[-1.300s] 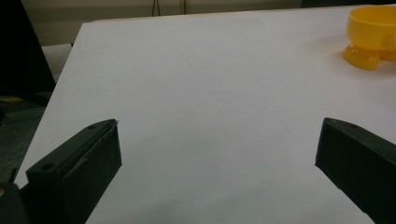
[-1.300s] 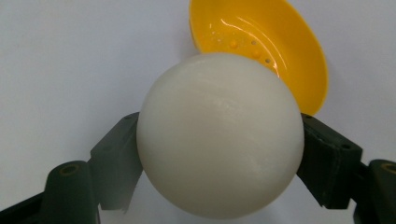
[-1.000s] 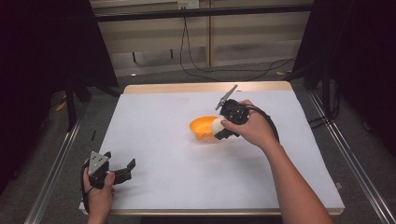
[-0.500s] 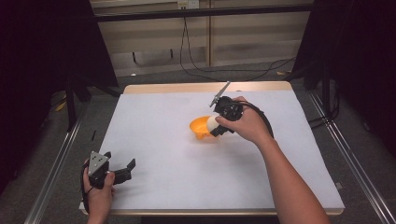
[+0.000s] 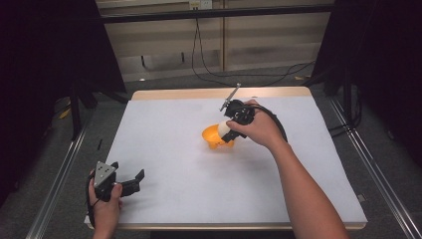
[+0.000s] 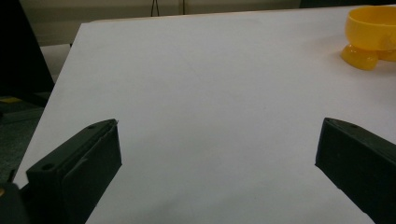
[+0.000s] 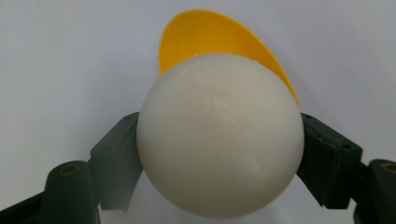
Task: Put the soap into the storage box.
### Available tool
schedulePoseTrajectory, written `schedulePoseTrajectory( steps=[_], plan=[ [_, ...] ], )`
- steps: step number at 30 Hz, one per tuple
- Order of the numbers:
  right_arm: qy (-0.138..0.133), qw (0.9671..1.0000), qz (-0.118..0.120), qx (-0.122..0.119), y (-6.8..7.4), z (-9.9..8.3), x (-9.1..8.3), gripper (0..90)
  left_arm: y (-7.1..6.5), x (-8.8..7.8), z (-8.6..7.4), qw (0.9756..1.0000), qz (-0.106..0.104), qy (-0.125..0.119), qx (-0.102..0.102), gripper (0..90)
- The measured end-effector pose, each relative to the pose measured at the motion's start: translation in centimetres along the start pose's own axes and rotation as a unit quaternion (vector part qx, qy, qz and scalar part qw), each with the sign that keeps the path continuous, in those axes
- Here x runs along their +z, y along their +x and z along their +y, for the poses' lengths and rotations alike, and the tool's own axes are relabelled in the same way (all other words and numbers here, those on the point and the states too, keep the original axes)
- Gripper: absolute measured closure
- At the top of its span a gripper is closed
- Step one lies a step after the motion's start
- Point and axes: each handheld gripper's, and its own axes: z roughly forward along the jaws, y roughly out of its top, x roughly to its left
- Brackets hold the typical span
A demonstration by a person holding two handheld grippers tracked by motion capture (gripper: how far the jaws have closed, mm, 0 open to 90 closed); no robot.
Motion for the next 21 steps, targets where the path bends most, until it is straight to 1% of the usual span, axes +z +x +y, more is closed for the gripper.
schedulePoseTrajectory(
  steps=[1,5,6,7,10,15,17,18,21],
  plan=[
    [0.0,1.0,0.001,-0.003,-0.1,0.1,0.1,23.5,0.0,0.0,0.0,1.0,0.0,0.001,0.001,0.0],
    [0.003,1.0,-0.002,0.002,-0.2,0.5,0.3,23.5,0.0,0.0,0.0,1.0,0.0,0.001,0.001,0.0],
    [0.002,1.0,-0.002,-0.003,-0.3,0.6,0.3,23.5,0.0,0.0,0.0,1.0,0.0,0.001,0.001,0.0],
    [0.001,1.0,-0.001,0.002,-0.3,0.7,0.4,23.5,0.0,0.0,0.0,1.0,0.0,0.001,0.001,0.0],
    [0.0,1.0,0.0,0.003,-0.6,0.8,0.7,23.5,0.0,0.0,0.0,1.0,0.0,0.001,0.001,0.0],
    [0.009,0.9999,0.001,0.007,-1.0,0.8,1.4,23.5,0.0,0.0,0.0,1.0,-0.001,0.001,0.001,0.0],
    [0.008,0.9999,0.004,0.014,-1.0,0.8,1.6,23.4,0.0,0.0,0.0,1.0,-0.001,0.001,0.003,0.0],
    [0.007,0.9999,0.003,0.009,-1.2,0.8,1.7,23.4,0.0,0.0,0.0,1.0,0.0,0.001,0.003,0.0],
    [0.008,0.9999,0.002,0.013,-1.2,0.9,1.8,23.4,0.0,0.0,0.0,1.0,-0.001,0.001,0.003,0.0]
  ],
)
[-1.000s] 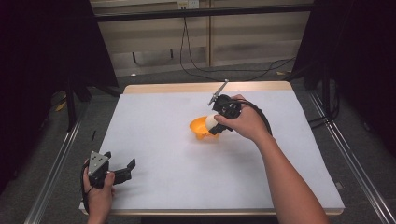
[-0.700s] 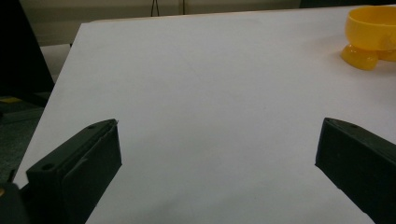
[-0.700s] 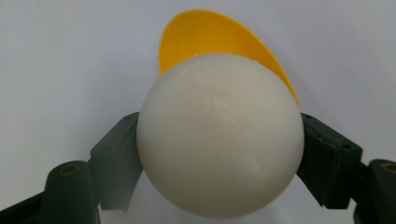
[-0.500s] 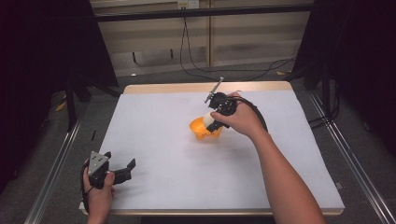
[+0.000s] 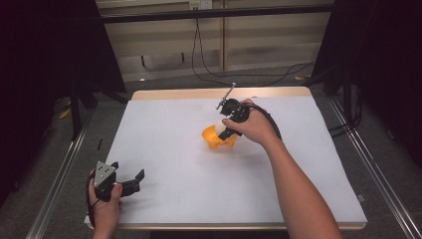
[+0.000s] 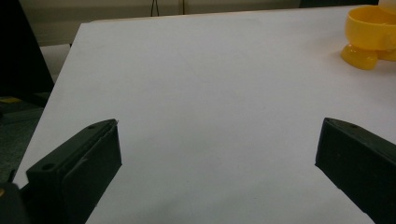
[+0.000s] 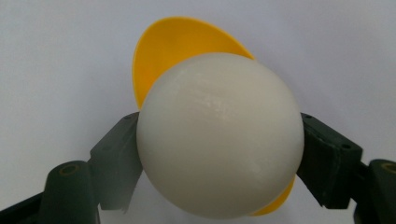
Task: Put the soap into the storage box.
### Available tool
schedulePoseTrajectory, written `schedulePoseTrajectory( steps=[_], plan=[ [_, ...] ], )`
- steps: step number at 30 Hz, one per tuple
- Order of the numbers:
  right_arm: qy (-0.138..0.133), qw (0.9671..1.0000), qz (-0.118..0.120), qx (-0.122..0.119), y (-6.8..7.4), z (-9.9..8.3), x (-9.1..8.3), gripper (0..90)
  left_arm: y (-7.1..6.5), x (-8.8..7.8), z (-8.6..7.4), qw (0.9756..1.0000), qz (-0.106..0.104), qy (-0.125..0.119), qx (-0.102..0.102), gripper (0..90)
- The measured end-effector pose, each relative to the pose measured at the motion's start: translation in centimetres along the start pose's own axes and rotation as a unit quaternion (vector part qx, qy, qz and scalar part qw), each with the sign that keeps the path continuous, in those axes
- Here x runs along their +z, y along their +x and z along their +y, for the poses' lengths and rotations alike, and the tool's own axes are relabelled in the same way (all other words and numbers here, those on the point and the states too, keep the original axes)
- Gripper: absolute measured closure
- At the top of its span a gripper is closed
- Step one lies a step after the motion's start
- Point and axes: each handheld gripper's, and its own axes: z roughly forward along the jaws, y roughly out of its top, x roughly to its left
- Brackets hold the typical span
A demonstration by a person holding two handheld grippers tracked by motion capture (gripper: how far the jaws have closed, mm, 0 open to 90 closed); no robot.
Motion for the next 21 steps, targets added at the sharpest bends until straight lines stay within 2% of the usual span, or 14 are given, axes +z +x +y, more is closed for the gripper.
schedulePoseTrajectory(
  steps=[8,21],
  plan=[
    [0.0,1.0,0.003,-0.004,-0.09,0.13,0.39,23.4,-0.02,0.0,0.0,1.0,0.0,0.0,0.0,0.0],
    [0.0,1.0,-0.001,0.001,-0.26,0.13,0.74,23.2,-0.01,0.0,0.0,1.0,-0.001,0.0,0.001,0.0]
  ],
)
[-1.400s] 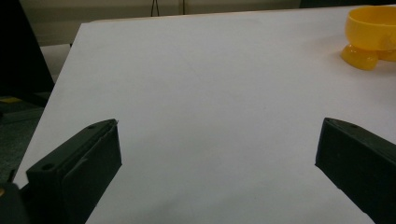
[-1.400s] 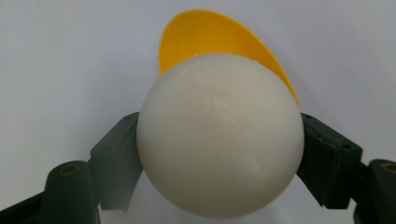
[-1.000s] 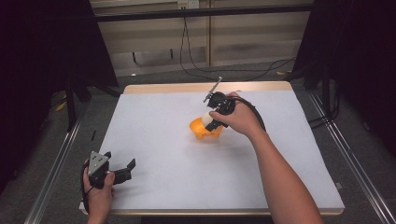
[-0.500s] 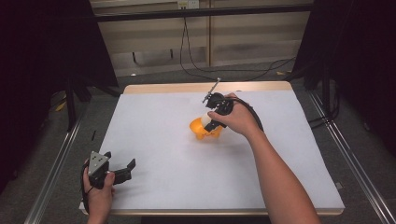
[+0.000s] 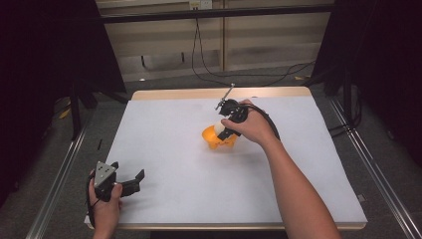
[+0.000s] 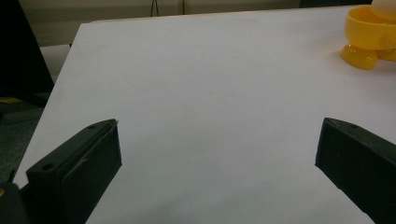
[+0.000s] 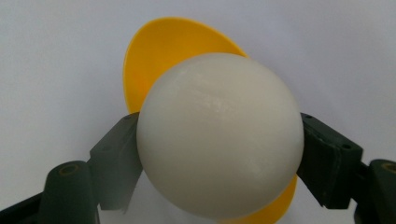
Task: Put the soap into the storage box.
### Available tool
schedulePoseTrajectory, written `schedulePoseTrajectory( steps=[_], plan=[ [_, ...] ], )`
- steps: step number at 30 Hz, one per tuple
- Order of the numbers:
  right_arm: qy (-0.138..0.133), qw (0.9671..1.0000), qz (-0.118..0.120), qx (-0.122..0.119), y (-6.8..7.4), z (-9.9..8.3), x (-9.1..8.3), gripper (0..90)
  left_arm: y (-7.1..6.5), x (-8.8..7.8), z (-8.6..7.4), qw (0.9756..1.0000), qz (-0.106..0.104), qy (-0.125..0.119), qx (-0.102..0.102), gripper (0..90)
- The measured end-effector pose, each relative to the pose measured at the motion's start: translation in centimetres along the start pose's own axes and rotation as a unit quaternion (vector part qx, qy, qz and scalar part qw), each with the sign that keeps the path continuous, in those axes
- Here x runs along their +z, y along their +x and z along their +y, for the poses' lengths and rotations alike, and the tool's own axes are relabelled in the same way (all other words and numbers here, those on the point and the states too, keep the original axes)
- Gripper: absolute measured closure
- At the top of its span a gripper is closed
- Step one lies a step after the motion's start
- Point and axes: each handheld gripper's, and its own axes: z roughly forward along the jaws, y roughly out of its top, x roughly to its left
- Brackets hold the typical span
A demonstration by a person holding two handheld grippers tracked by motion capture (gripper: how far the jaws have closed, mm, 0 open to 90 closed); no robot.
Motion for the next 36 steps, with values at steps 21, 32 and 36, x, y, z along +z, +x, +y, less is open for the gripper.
schedulePoseTrajectory(
  steps=[21,32,36],
  plan=[
    [-0.027,0.9995,-0.016,0.007,0.6,-0.4,-2.0,15.8,0.0,0.0,0.0,1.0,0.001,0.001,0.004,0.0],
    [-0.038,0.9986,-0.02,0.033,1.1,-2.8,-3.1,7.2,-0.1,0.0,0.0,1.0,0.004,0.001,0.003,0.0],
    [-0.041,0.998,-0.016,0.044,1.1,-4.0,-3.1,3.4,-0.1,0.0,0.0,1.0,0.005,0.001,0.002,0.0]
  ],
)
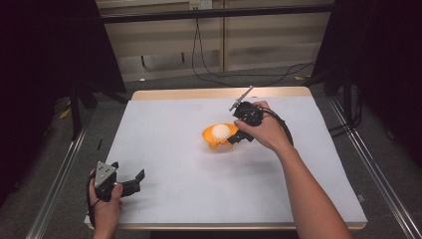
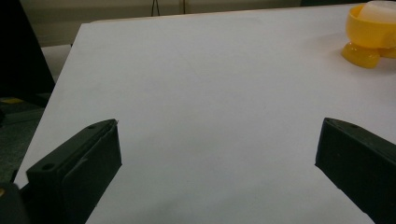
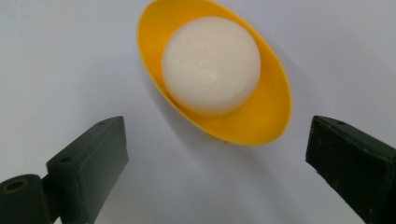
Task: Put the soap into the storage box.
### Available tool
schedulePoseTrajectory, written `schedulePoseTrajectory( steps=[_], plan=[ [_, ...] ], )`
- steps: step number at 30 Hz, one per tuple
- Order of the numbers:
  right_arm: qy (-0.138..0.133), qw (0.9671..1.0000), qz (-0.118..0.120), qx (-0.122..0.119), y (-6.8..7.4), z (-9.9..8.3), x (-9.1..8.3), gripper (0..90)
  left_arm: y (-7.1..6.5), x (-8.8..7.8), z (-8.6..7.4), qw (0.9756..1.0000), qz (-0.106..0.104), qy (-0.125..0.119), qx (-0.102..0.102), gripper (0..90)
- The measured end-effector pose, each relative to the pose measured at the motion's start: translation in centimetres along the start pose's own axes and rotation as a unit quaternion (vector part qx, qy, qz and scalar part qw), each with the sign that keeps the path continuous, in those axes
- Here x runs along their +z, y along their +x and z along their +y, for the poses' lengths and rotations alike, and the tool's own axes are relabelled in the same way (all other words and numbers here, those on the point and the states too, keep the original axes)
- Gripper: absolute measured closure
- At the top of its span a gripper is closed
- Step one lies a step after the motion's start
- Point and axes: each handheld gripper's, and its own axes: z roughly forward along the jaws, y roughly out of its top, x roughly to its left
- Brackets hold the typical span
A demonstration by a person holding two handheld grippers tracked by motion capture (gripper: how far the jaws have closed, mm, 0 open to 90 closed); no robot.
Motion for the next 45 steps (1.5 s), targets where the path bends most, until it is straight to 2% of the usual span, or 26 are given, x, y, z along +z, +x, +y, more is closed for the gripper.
schedulePoseTrajectory(
  steps=[7,13,16,29,32,37,41,45],
  plan=[
    [-0.007,0.9999,-0.005,0.007,0.1,-1.6,-0.3,2.0,-0.1,0.0,0.0,1.0,0.003,-0.001,0.0,0.0],
    [-0.013,0.9996,-0.004,0.023,0.1,-3.0,-0.4,0.6,0.0,0.0,0.0,1.0,-0.005,0.001,-0.001,0.0],
    [-0.019,0.9993,-0.004,0.032,0.2,-3.6,-0.6,0.6,0.0,0.0,0.0,1.0,-0.001,0.0,0.0,0.0],
    [-0.028,0.9989,-0.018,0.031,1.0,-6.0,-1.3,1.0,0.1,0.0,0.0,1.0,-0.003,0.001,-0.002,0.0],
    [-0.031,0.9988,-0.021,0.032,1.2,-6.8,-1.5,1.2,0.0,0.0,0.0,1.0,0.001,-0.001,-0.004,0.0],
    [-0.028,0.9986,-0.023,0.039,1.6,-8.2,-1.3,1.6,0.1,0.0,0.0,1.0,0.0,-0.002,-0.007,0.0],
    [-0.029,0.9986,-0.026,0.035,2.0,-9.1,-1.2,2.1,0.1,0.0,0.0,1.0,0.002,0.002,-0.005,0.0],
    [-0.039,0.9984,-0.022,0.034,2.4,-10.0,-1.4,2.1,0.0,0.0,0.0,1.0,0.001,0.0,-0.009,0.0]
  ],
)
